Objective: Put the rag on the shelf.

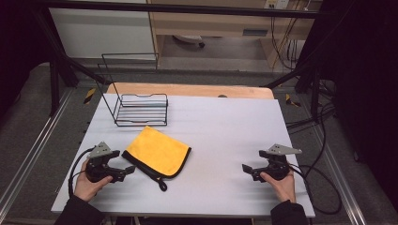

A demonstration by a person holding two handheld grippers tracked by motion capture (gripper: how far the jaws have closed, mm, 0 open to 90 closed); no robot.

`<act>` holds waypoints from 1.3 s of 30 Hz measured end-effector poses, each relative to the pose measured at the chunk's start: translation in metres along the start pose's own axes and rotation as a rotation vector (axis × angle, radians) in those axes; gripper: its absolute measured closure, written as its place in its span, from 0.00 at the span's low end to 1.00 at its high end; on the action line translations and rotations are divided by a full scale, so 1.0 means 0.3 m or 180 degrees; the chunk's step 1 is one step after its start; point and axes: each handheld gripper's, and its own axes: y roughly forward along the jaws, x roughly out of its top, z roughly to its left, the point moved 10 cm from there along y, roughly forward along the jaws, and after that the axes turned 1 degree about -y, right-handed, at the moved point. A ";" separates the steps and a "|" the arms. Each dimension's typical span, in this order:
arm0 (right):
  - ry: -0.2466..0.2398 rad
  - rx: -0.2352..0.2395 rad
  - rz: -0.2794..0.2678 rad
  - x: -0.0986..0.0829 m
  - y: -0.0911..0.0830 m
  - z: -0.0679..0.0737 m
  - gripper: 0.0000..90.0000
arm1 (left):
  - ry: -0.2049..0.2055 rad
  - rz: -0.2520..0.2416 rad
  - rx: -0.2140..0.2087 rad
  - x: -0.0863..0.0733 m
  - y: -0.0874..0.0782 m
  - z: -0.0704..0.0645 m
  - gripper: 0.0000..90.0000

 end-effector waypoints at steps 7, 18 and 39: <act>-0.0009 -0.0002 0.0003 -0.001 -0.001 0.001 0.01 | 0.0025 0.0010 -0.0005 0.010 0.007 -0.019 0.06; -0.0032 -0.0036 0.0039 -0.007 0.004 0.000 0.01 | 0.0076 0.0024 -0.0064 0.046 0.038 -0.094 0.09; -0.0019 -0.0046 0.0063 -0.011 0.005 0.002 0.01 | 0.0300 0.0370 -0.0368 0.044 0.180 -0.328 0.60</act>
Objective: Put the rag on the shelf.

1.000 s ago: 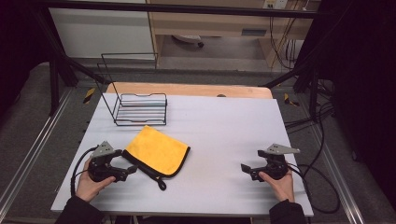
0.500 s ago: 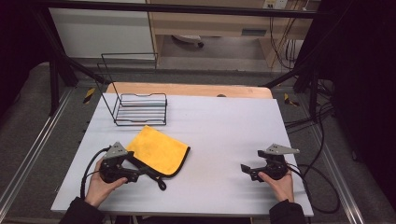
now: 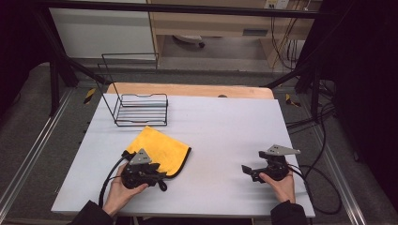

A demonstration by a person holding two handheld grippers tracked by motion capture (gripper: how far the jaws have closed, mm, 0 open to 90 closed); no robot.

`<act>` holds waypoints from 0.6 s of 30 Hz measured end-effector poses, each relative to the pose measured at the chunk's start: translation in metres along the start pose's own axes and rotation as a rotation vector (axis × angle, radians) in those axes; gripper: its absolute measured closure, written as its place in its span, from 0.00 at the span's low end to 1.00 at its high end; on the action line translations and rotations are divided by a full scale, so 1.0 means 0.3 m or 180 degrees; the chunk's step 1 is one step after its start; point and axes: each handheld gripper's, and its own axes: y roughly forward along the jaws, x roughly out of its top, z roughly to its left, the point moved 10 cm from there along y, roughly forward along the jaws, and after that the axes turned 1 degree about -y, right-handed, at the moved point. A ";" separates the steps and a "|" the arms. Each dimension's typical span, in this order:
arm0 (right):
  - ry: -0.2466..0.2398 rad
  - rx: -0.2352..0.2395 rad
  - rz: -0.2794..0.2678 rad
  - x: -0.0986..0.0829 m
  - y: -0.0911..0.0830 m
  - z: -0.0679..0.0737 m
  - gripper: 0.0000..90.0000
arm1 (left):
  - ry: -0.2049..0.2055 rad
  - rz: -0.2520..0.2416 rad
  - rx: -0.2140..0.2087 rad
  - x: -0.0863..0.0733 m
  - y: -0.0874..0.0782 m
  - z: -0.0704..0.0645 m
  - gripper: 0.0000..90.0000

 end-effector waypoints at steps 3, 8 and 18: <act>-0.0009 0.0004 -0.0005 0.000 0.001 0.000 0.01 | -0.0032 0.0075 0.0014 -0.008 0.022 -0.003 0.70; -0.0010 0.0001 -0.0004 0.000 0.001 -0.001 0.01 | -0.0105 0.0097 -0.0016 -0.013 0.033 -0.001 0.79; -0.0019 0.0002 0.0017 -0.002 0.003 -0.001 0.01 | -0.0220 0.0163 -0.0053 -0.010 0.037 0.001 0.99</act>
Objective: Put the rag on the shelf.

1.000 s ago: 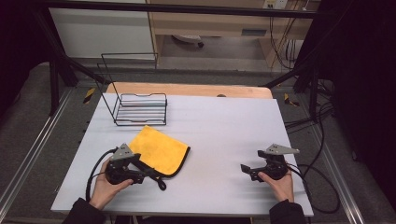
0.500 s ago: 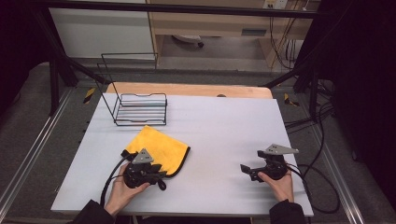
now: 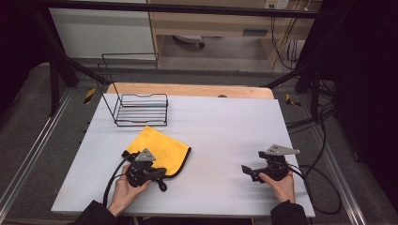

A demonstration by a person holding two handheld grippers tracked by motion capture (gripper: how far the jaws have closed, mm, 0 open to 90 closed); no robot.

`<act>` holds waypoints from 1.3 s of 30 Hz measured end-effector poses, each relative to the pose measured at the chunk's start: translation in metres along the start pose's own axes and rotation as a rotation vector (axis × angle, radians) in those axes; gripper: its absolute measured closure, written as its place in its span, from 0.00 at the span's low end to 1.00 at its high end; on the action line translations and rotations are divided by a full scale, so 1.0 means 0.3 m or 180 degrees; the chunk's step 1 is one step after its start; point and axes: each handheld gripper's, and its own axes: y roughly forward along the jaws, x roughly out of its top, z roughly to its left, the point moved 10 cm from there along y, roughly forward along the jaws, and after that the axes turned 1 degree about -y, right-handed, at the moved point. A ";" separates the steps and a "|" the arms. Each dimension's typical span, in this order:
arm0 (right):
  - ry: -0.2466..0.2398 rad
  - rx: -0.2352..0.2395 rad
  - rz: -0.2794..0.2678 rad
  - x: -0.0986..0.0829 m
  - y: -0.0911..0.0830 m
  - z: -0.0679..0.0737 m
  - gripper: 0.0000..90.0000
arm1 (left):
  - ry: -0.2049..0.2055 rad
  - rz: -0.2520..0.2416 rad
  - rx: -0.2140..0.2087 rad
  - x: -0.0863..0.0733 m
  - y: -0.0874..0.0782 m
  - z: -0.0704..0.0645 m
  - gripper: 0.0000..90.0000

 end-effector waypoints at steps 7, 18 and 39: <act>-0.0008 -0.0007 -0.0005 0.001 -0.001 -0.001 0.01 | -0.0022 0.0013 -0.0009 0.003 -0.040 -0.004 1.00; -0.0019 -0.0007 0.0015 -0.002 0.001 0.000 0.01 | 0.0012 -0.0022 0.0009 -0.033 -0.071 0.016 0.96; -0.0016 -0.0021 -0.0001 -0.001 0.003 0.000 0.01 | 0.0035 0.0088 0.0422 -0.022 0.010 0.000 0.73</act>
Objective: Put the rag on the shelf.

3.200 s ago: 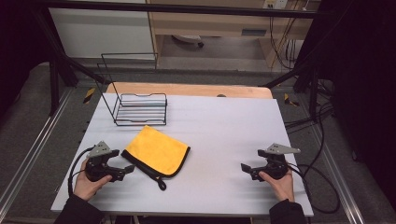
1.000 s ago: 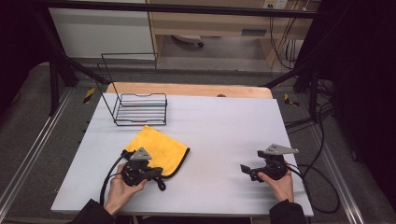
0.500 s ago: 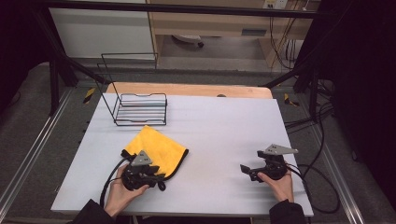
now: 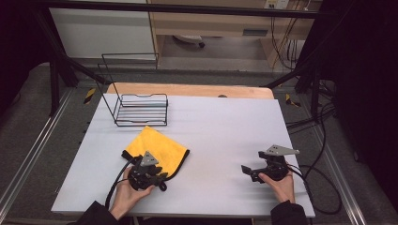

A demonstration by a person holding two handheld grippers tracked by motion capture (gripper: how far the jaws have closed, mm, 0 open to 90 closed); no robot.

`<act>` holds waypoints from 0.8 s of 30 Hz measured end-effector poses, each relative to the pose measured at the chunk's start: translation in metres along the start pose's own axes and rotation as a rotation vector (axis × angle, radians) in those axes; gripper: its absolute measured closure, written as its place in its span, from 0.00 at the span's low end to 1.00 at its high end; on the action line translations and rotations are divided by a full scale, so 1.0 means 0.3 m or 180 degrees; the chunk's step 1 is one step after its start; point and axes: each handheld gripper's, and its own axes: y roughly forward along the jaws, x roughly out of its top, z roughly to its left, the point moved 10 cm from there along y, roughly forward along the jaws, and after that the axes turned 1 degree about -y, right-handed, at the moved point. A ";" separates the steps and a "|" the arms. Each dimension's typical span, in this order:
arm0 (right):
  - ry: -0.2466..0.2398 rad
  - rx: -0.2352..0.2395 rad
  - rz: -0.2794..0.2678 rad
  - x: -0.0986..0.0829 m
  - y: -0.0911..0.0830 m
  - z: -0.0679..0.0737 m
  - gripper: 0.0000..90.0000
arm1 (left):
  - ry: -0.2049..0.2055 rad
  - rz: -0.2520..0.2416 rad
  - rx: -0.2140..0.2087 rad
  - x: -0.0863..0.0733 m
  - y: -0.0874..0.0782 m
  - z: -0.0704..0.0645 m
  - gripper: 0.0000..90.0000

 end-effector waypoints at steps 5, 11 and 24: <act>0.0001 0.0016 0.0010 -0.001 0.003 0.003 0.01 | -0.0032 0.0089 0.0029 0.006 0.003 -0.003 0.85; -0.0017 0.0027 0.0008 0.001 0.005 0.008 0.02 | 0.0073 0.0103 0.0049 0.010 -0.003 -0.007 0.93; -0.0098 0.0078 0.0007 0.028 0.022 0.058 0.02 | 0.0193 0.0232 -0.0286 -0.069 -0.108 0.032 0.93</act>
